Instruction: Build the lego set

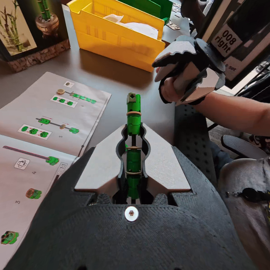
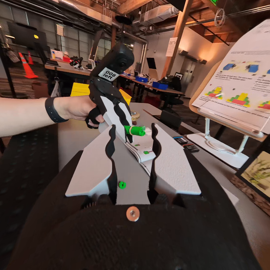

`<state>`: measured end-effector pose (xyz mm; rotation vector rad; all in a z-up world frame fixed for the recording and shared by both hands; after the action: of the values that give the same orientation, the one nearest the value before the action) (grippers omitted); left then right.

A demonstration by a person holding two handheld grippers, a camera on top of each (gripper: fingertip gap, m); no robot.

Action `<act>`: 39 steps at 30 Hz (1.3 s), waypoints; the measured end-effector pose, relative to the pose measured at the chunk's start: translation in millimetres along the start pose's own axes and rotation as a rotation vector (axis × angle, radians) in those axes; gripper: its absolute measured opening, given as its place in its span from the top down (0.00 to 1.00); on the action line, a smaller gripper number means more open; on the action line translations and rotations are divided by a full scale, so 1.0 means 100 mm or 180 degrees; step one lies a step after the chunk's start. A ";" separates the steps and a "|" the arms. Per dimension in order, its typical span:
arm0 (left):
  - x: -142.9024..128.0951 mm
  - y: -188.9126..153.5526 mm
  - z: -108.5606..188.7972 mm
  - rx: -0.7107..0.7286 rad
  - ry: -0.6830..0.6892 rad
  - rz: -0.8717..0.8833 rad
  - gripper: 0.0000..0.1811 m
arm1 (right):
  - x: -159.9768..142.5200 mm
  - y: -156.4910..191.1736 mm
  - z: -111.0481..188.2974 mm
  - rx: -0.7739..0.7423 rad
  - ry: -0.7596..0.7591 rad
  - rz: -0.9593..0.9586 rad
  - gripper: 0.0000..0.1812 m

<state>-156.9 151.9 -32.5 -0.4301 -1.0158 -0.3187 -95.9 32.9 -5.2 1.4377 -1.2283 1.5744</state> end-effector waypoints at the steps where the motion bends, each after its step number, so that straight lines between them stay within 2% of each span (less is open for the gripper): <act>1: -0.01 0.04 0.00 0.0103 -0.0005 -0.0046 0.92 | -0.04 -0.03 -0.05 0.0027 -0.0042 -0.0077 0.72; 4: -0.01 0.14 0.01 0.0447 -0.0105 -0.0251 0.92 | -0.16 -0.07 -0.05 -0.0021 -0.0320 -0.0490 0.73; 6: 0.04 0.18 0.02 0.0667 -0.0149 -0.0398 0.92 | -0.09 -0.06 0.04 -0.0004 -0.0441 -0.0678 0.72; 10: 0.19 0.12 0.03 0.0991 -0.0189 -0.0798 0.93 | -0.12 -0.25 0.30 -0.0575 -0.0545 -0.0687 0.73; 13: 0.21 -0.02 -0.02 0.0964 -0.0181 -0.0879 0.93 | -0.06 -0.25 0.45 -0.0708 -0.0664 -0.0627 0.75; 17: 0.18 -0.17 -0.10 0.0900 -0.0122 -0.0973 0.92 | -0.04 -0.03 0.53 -0.0775 -0.0546 -0.0328 0.76; 23: 0.18 -0.43 -0.23 0.0649 -0.0174 -0.1120 0.92 | -0.01 0.24 0.39 -0.0983 -0.0237 0.0425 0.79; 29: 0.08 -0.52 -0.29 0.0479 -0.0142 -0.1113 0.92 | -0.08 0.32 0.20 -0.0913 -0.0047 0.0478 0.79; 39: 0.07 -0.58 -0.30 0.0416 -0.0144 -0.1116 0.92 | -0.12 0.30 0.24 -0.0936 0.0002 0.0356 0.87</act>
<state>-157.0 86.4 -29.0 -0.1394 -1.1496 -0.5546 -113.5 2.0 -24.3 1.1986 -1.4922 1.3951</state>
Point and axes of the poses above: each gripper's, where its closed fingertips meet, z back along the fingers, x out of its top, y = z × x across the jaws, the point moved 6 cm from there along z, back along the fingers, and after that the axes turned 6 degrees about x, right-handed, at the moved point
